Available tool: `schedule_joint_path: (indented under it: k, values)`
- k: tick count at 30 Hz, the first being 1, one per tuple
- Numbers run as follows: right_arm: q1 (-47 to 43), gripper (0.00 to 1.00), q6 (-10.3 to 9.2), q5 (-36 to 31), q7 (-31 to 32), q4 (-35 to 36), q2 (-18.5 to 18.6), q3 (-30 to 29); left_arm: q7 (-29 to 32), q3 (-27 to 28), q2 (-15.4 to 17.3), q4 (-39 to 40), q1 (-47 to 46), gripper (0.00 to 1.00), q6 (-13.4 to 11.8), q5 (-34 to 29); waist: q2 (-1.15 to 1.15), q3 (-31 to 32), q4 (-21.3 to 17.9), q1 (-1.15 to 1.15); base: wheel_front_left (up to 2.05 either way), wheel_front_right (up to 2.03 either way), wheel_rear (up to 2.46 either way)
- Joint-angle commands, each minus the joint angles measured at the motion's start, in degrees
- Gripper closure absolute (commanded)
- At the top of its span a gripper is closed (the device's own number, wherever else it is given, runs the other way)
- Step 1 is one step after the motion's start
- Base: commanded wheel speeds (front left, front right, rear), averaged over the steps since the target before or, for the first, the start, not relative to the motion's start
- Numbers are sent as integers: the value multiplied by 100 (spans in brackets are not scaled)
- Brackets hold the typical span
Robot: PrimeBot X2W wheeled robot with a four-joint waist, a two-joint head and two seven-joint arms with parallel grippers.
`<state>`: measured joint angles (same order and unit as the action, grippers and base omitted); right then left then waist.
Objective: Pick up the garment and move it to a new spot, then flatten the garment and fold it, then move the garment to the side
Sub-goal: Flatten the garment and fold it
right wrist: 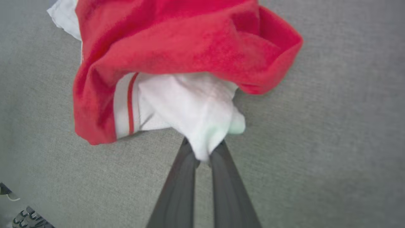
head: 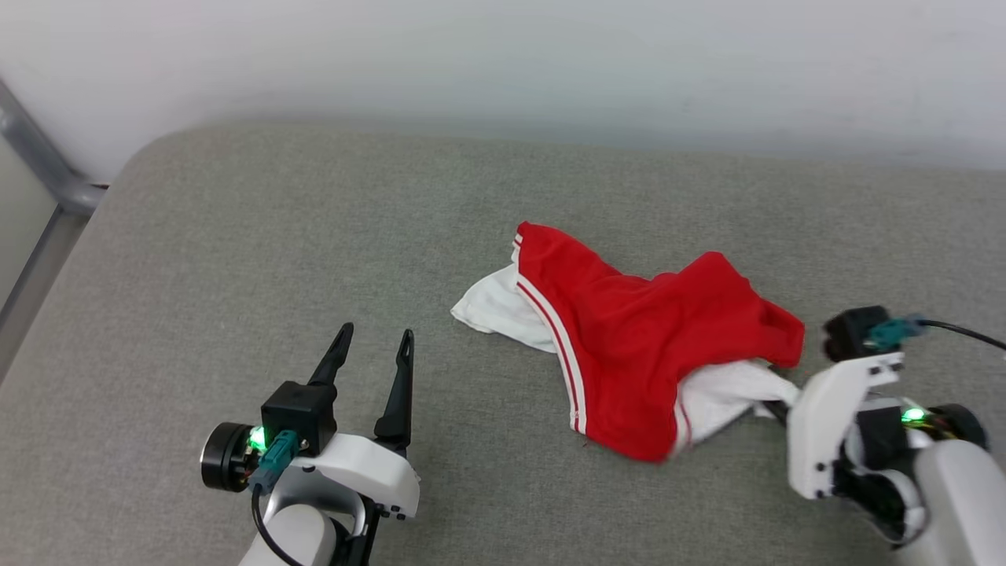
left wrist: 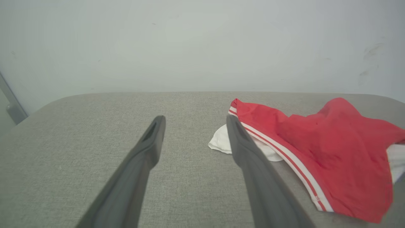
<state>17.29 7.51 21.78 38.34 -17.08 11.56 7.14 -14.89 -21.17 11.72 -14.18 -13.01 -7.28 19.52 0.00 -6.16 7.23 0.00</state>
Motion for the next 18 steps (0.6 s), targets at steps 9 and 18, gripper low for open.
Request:
schedule_joint_path:
  k: [9,18]
  values:
    - [-1112,100,-4,-546,838,1703,189,-2123,-33,25,57,94,155,0,-58,43,0,151,-337,0,0,0,0]
    - [-2027,100,-4,-748,1076,1453,-372,-3499,-14,3,108,107,133,0,-72,80,0,93,-389,0,0,0,0]
